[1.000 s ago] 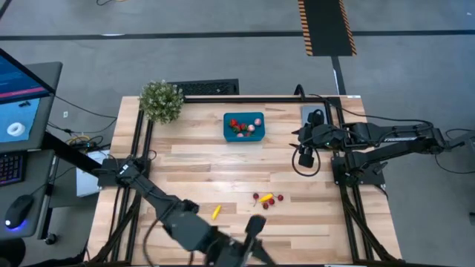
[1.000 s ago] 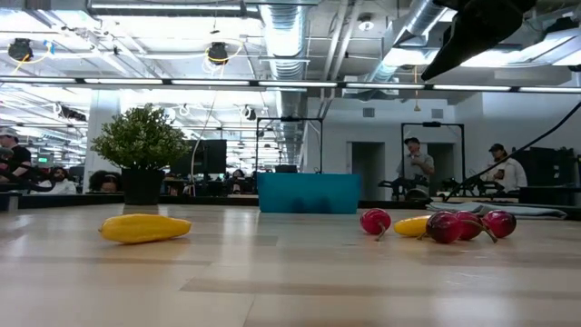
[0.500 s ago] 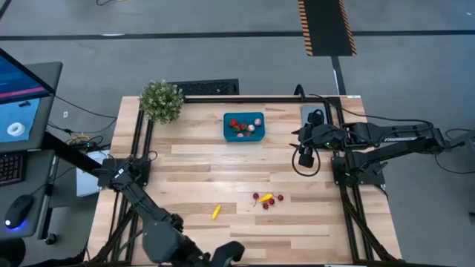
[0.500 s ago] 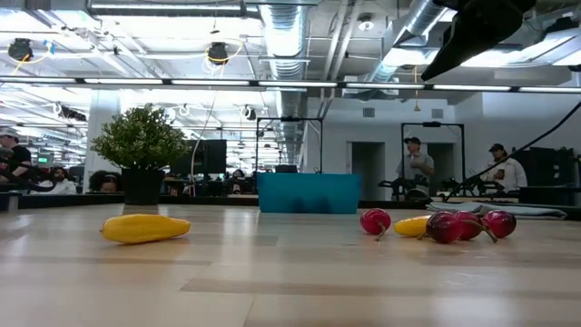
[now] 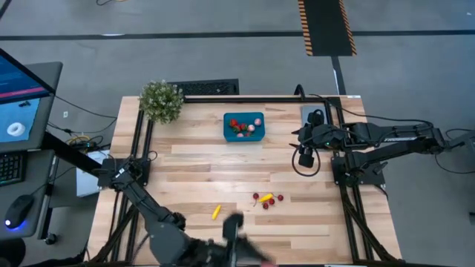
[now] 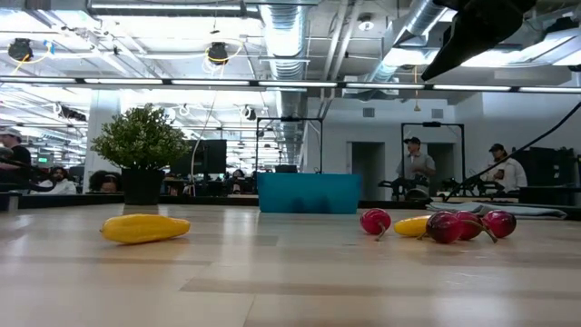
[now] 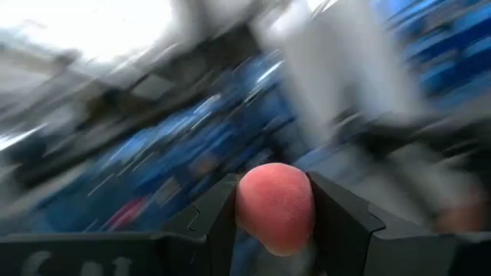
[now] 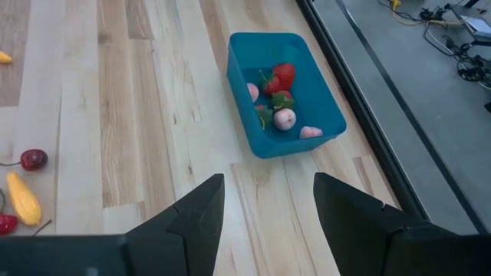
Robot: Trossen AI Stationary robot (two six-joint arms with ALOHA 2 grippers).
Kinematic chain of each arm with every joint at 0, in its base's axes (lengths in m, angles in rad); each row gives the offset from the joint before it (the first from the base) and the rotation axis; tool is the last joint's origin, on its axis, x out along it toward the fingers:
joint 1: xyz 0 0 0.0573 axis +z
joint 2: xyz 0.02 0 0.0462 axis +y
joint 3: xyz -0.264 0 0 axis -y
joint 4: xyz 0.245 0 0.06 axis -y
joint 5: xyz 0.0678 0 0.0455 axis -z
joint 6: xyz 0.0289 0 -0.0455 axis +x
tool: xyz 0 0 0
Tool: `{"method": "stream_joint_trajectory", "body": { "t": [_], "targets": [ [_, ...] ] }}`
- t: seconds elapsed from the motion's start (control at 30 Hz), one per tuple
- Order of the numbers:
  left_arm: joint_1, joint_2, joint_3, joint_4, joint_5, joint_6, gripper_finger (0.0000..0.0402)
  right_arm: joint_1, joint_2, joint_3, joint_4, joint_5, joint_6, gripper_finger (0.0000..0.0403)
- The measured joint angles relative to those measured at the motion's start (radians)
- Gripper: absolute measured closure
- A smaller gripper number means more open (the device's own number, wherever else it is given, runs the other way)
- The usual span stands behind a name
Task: Pick and placing Produce into tupperware
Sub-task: Put the peach into the blue bin
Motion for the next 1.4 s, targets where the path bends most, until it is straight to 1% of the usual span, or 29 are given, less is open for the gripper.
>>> {"method": "stream_joint_trajectory", "body": {
  "t": [0.07,0.17,0.23,0.27,0.33,0.43,0.53,0.67,0.83,0.97,1.07,1.17,1.23,1.3,1.4],
  "targets": [
    [0.009,0.0,0.0,-0.011,-0.199,-0.009,0.0268,0.0,0.0,0.0,0.0,0.0,0.0,0.0178],
    [0.034,0.0,0.0,-0.024,-0.523,-0.053,0.0268,0.0,0.0,0.0,0.0,0.0,0.0,0.0178],
    [0.055,0.0,0.0,-0.059,-0.693,-0.078,0.0268,0.0,0.0,0.0,0.0,0.0,0.0,0.0178],
    [0.065,0.0,0.0,-0.084,-0.752,-0.082,0.0268,0.0,0.0,0.0,0.0,0.0,0.001,0.0178],
    [0.083,0.0,0.0,-0.136,-0.834,-0.099,0.0268,0.0,0.0,0.0,0.0,0.0,0.001,0.0178],
    [0.109,0.0,0.0,-0.191,-0.899,-0.164,0.0268,0.0,0.0,0.0,-0.001,0.0,0.001,0.0178],
    [0.137,0.0,0.0,-0.201,-0.954,-0.229,0.0268,0.0,0.0,0.0,-0.002,0.0,0.002,0.0178],
    [0.162,0.001,0.0,-0.231,-0.965,-0.287,0.0268,0.0,0.0,0.0,-0.002,0.0,0.009,0.0178],
    [0.19,0.001,0.0,-0.231,-0.968,-0.458,0.0268,0.0,0.0,0.0,-0.002,0.0,0.009,0.0178],
    [0.207,0.001,0.0,-0.26,-0.903,-0.549,0.0268,0.0,0.0,0.0,-0.002,0.0,0.009,0.0178],
    [0.211,0.001,0.0,-0.294,-0.817,-0.674,0.0268,0.0,0.0,0.0,-0.002,0.0,0.009,0.0178],
    [0.212,0.001,0.0,-0.278,-0.677,-0.823,0.0268,0.0,0.0,0.0,-0.001,0.0,0.009,0.0178],
    [0.212,0.001,0.0,-0.219,-0.599,-0.907,0.0268,0.0,0.0,0.0,0.0,0.0,0.009,0.0178],
    [0.212,0.001,0.0,-0.153,-0.541,-0.982,0.0268,0.0,0.0,0.0,0.0,0.0,0.009,0.0178],
    [0.207,0.001,0.0,-0.053,-0.487,-1.091,0.0268,0.0,0.0,0.0,0.0,0.0,0.01,0.0178]
  ]
}}
